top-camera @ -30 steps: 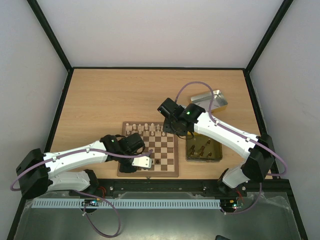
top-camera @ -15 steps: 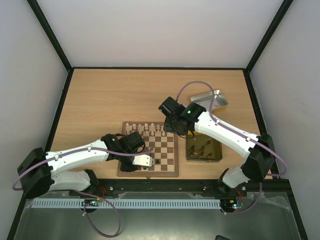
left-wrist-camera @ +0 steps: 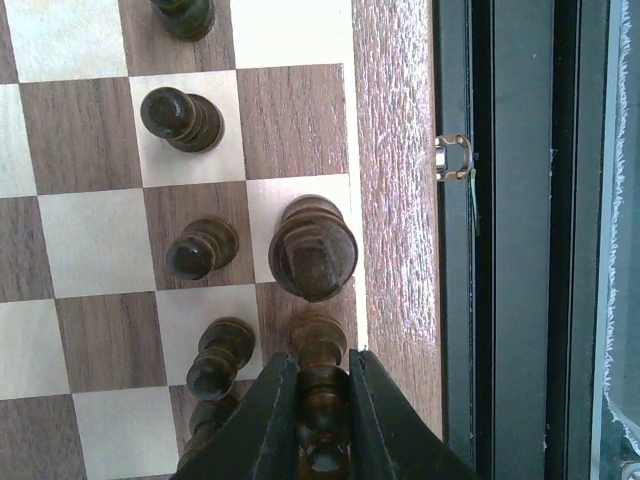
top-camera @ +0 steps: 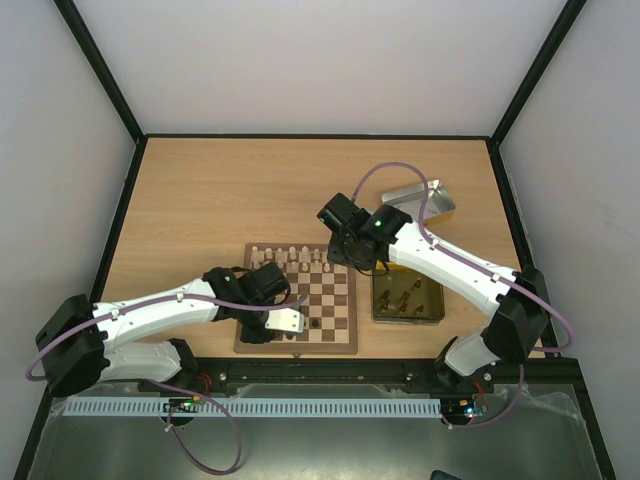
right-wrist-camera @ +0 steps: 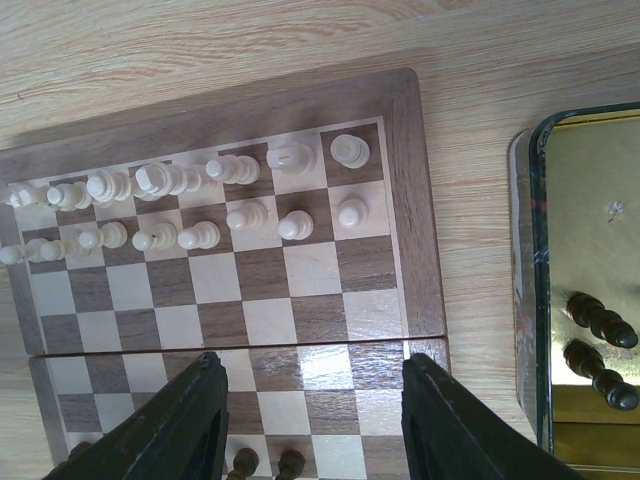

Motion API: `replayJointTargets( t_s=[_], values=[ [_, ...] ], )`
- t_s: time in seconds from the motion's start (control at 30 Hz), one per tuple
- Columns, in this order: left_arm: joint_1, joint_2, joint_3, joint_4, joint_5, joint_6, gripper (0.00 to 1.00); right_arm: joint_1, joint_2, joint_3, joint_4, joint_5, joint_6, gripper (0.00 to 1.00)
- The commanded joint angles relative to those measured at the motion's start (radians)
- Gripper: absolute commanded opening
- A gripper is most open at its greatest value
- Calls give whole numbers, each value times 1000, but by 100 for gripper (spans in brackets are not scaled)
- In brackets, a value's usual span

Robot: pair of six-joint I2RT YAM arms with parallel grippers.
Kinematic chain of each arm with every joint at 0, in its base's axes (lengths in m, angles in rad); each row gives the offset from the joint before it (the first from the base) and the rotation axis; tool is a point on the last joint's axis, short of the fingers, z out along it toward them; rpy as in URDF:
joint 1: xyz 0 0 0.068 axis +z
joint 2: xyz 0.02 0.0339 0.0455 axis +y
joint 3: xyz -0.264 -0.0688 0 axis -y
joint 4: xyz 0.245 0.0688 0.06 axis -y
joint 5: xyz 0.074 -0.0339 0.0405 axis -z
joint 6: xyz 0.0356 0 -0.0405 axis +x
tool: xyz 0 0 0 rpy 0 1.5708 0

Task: Set up the chess pieces on the board
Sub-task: Place the chess piece on the chessboard.

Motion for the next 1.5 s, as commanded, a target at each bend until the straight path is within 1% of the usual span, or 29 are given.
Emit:
replayJointTargets(
  t_s=[0.0,0.2,0.3,0.6,1.0,1.23,1.47],
  values=[
    [7,4,-8,-21,25,18,13,-8,12,-4,-14,18,-5,46],
    [6,2,-5,-31,24,21,13,-7,14,-6,-10,18,-8,46],
    [6,1,-5,-31,22,21,17,-7,15,-9,-6,16,-9,46],
    [6,1,-2,-34,23,20,22,-7,14,-14,-3,15,-8,46],
    [6,-3,14,-37,-1,16,31,-7,19,-9,2,9,-13,46],
    [25,-10,42,-42,-22,17,32,-8,23,-2,2,7,-19,46],
    [34,-18,112,-75,-12,7,32,-8,26,5,2,2,-23,46]
  ],
)
